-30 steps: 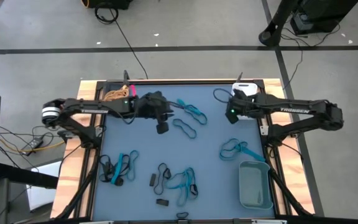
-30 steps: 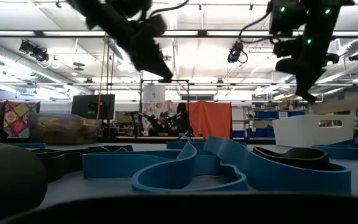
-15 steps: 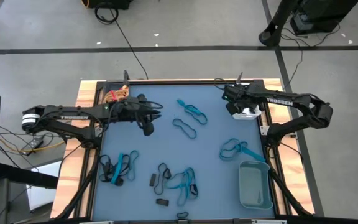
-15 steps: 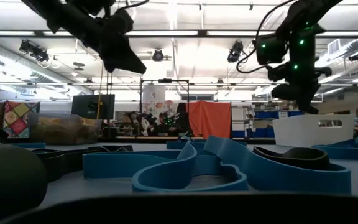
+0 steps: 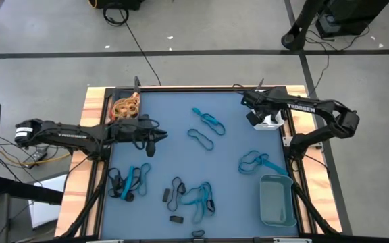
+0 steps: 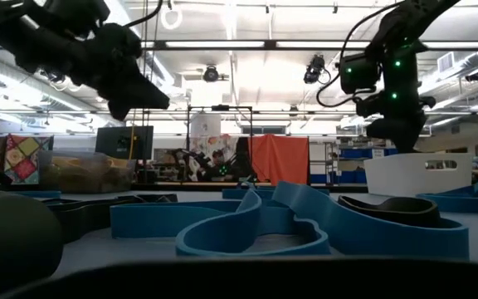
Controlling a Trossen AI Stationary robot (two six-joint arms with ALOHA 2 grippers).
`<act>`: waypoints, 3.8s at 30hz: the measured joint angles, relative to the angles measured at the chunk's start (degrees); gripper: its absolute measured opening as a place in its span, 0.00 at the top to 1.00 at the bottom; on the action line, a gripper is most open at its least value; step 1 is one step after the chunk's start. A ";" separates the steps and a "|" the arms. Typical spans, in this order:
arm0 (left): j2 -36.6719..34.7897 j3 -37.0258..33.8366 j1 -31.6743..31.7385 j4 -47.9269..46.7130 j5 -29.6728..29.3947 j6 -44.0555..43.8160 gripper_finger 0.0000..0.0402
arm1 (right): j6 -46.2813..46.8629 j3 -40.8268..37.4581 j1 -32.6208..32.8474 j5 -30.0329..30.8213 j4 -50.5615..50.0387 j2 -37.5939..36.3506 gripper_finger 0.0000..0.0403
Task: Sort rubber bands into baskets
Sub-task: Put the black rubber band into the white bin
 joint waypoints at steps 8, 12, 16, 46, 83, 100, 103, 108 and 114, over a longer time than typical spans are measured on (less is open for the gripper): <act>0.94 -1.54 -3.39 0.77 0.46 -1.58 0.82 | 0.91 0.00 0.26 -0.80 1.44 -5.61 0.58; 2.09 -1.56 -4.86 -0.39 0.48 0.13 0.82 | 0.91 0.00 0.00 -1.81 1.26 -7.58 0.51; 4.44 -1.56 -5.81 -0.28 0.48 0.21 0.82 | 0.29 0.00 1.05 -8.09 3.56 -9.77 0.45; 18.54 21.52 -27.74 -51.19 0.58 -41.05 0.95 | -1.39 0.00 36.71 -9.61 40.34 3.72 0.50; 18.54 14.03 -35.74 -48.16 3.21 -57.55 0.97 | -1.85 0.00 34.95 -13.58 42.38 10.07 0.53; 19.84 30.74 -33.71 -37.14 -8.94 -29.33 0.99 | -14.78 -1.62 42.65 -27.74 77.43 16.05 0.52; 21.03 30.76 -32.45 -30.49 -8.91 -23.96 0.99 | -17.32 -1.62 44.07 -27.86 82.28 18.23 0.51; 23.52 30.83 -30.52 -24.31 -7.27 -18.28 0.99 | -20.07 -1.62 45.45 -28.20 89.45 21.13 0.49; 28.15 30.76 -27.95 -18.35 -6.48 -13.65 0.99 | -20.13 -1.59 46.14 -28.04 99.55 24.48 0.46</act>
